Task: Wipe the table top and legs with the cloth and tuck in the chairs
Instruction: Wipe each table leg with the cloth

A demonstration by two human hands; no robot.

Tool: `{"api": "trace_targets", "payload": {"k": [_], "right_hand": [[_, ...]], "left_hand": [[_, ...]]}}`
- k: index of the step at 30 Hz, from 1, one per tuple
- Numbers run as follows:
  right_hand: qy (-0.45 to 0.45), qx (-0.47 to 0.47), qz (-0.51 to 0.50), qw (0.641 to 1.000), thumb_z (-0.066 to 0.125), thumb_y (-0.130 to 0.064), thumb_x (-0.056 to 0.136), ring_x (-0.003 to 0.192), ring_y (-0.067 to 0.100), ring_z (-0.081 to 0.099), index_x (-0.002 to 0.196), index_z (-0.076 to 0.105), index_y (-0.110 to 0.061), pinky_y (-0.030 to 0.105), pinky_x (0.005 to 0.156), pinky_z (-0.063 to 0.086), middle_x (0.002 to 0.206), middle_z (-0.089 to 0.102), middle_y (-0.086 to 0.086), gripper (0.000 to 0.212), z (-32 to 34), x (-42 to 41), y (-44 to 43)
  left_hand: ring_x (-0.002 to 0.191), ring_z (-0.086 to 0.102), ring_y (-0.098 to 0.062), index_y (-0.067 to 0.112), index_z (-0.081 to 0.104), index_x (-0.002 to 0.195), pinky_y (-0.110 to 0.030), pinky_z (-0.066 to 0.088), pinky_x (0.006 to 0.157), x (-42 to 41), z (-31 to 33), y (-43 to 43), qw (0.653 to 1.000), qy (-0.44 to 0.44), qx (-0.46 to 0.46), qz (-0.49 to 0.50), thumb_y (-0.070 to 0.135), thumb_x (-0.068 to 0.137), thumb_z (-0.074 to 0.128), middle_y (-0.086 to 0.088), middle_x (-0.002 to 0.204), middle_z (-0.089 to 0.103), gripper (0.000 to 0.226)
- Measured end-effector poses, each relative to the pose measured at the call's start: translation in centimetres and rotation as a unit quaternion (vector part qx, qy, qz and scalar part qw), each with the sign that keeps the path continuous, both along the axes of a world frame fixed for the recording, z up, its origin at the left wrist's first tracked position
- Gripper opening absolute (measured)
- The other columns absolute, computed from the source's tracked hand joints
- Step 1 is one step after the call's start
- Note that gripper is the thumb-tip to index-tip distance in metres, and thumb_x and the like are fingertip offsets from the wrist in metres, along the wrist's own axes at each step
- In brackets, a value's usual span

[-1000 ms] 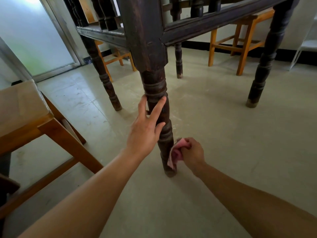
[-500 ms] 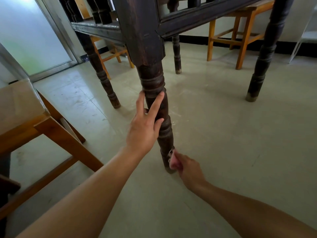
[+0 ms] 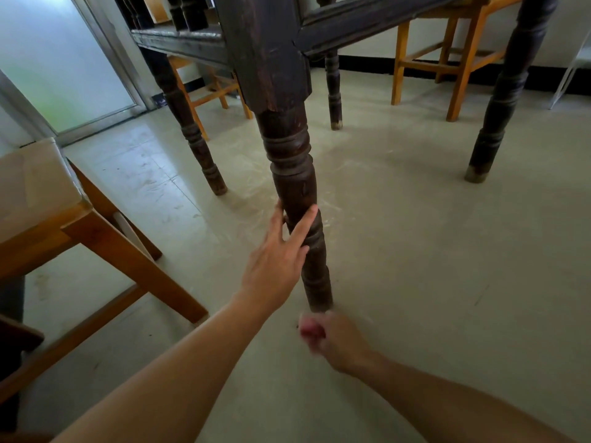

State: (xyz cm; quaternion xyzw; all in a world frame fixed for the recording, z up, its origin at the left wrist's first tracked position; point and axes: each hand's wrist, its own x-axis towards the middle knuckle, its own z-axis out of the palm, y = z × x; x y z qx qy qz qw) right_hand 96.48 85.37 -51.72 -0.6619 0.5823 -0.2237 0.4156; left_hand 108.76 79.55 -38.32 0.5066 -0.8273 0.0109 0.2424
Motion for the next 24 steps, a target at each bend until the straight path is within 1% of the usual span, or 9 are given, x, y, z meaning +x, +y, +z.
{"api": "trace_targets", "payload": {"k": [2, 5, 7, 11, 14, 16, 20, 22, 24], "right_hand": [[0.006, 0.057, -0.017, 0.998, 0.057, -0.023, 0.092, 0.076, 0.005, 0.064, 0.102, 0.067, -0.031, 0.032, 0.080, 0.056, 0.089, 0.068, -0.010, 0.016, 0.2, -1.6, -1.4], [-0.001, 0.016, -0.267, 0.964, 0.060, -0.028, 0.090, 0.090, 0.014, 0.061, 0.112, 0.052, -0.021, 0.028, 0.080, 0.048, 0.096, 0.060, -0.012, 0.025, 1.7, -4.0, -5.2], [-0.064, -0.022, -0.326, 0.943, 0.056, -0.022, 0.092, 0.095, 0.020, 0.061, 0.118, 0.050, -0.019, 0.031, 0.082, 0.047, 0.098, 0.057, -0.007, 0.027, 2.9, -3.9, -6.5], [-0.055, 0.013, -0.267, 0.962, 0.050, -0.025, 0.099, 0.086, 0.023, 0.063, 0.097, 0.047, -0.026, 0.028, 0.068, 0.041, 0.094, 0.064, -0.003, 0.003, 0.6, 0.6, -3.1], [0.000, 0.100, -0.110, 0.989, 0.052, -0.021, 0.097, 0.082, 0.004, 0.057, 0.106, 0.054, -0.033, 0.018, 0.069, 0.046, 0.101, 0.062, -0.013, 0.015, -2.2, 1.1, -0.1], [0.005, 0.091, -0.168, 0.981, 0.058, -0.026, 0.094, 0.077, 0.004, 0.054, 0.109, 0.057, -0.029, 0.017, 0.063, 0.041, 0.100, 0.063, -0.014, 0.015, -2.7, -1.1, -2.0], [-0.044, 0.072, -0.336, 0.938, 0.058, -0.033, 0.093, 0.082, 0.017, 0.059, 0.112, 0.052, -0.016, 0.029, 0.065, 0.042, 0.104, 0.064, 0.000, 0.027, -1.5, -3.9, -6.7], [-0.053, 0.083, -0.329, 0.939, 0.057, -0.033, 0.095, 0.090, 0.023, 0.063, 0.111, 0.051, -0.016, 0.029, 0.069, 0.045, 0.096, 0.060, 0.000, 0.024, -1.4, -2.4, -6.7], [-0.042, 0.145, -0.264, 0.953, 0.067, -0.025, 0.088, 0.097, 0.026, 0.065, 0.112, 0.052, -0.020, 0.029, 0.073, 0.047, 0.102, 0.063, 0.002, 0.029, -3.0, -0.3, -4.9]], "left_hand": [[0.125, 0.049, -0.028, 0.038, 0.013, 0.149, -0.047, 0.046, 0.101, 0.1, -0.8, -0.1, 1.000, -0.018, 0.009, 0.002, 0.025, 0.097, 0.050, -0.011, 0.157, 0.012, 0.066], [0.107, 0.060, -0.029, 0.033, 0.025, 0.147, -0.048, 0.053, 0.090, -0.4, -1.0, -0.6, 1.000, -0.014, 0.001, 0.012, 0.020, 0.095, 0.053, -0.017, 0.151, 0.022, 0.060], [0.096, 0.063, -0.028, 0.030, 0.032, 0.144, -0.047, 0.056, 0.082, -0.7, -1.0, -0.7, 1.000, -0.011, -0.013, 0.007, 0.017, 0.094, 0.055, -0.019, 0.146, 0.030, 0.057], [0.086, 0.063, -0.027, 0.031, 0.033, 0.142, -0.045, 0.058, 0.074, -0.6, -1.3, -1.0, 0.999, -0.014, -0.030, 0.012, 0.012, 0.091, 0.059, -0.020, 0.141, 0.034, 0.060], [0.089, 0.062, -0.028, 0.033, 0.028, 0.143, -0.047, 0.058, 0.077, -0.5, -1.8, -1.1, 1.000, -0.009, -0.027, 0.008, 0.009, 0.090, 0.061, -0.020, 0.143, 0.032, 0.066], [0.092, 0.062, -0.028, 0.034, 0.026, 0.143, -0.047, 0.058, 0.078, -0.5, -1.9, -1.2, 1.000, -0.004, -0.026, 0.008, 0.009, 0.091, 0.060, -0.019, 0.144, 0.030, 0.067], [0.096, 0.062, -0.028, 0.034, 0.026, 0.144, -0.045, 0.058, 0.079, -0.7, -2.2, -1.1, 0.999, 0.001, -0.028, 0.016, 0.008, 0.091, 0.059, -0.019, 0.144, 0.029, 0.067], [0.096, 0.062, -0.027, 0.035, 0.025, 0.144, -0.045, 0.058, 0.079, -0.7, -2.4, -1.2, 1.000, 0.001, -0.026, 0.018, 0.007, 0.091, 0.059, -0.020, 0.144, 0.029, 0.069], [0.094, 0.062, -0.027, 0.037, 0.023, 0.143, -0.044, 0.058, 0.078, -0.6, -2.4, -1.3, 0.999, 0.003, -0.026, 0.018, 0.007, 0.091, 0.059, -0.020, 0.145, 0.029, 0.071]]}}
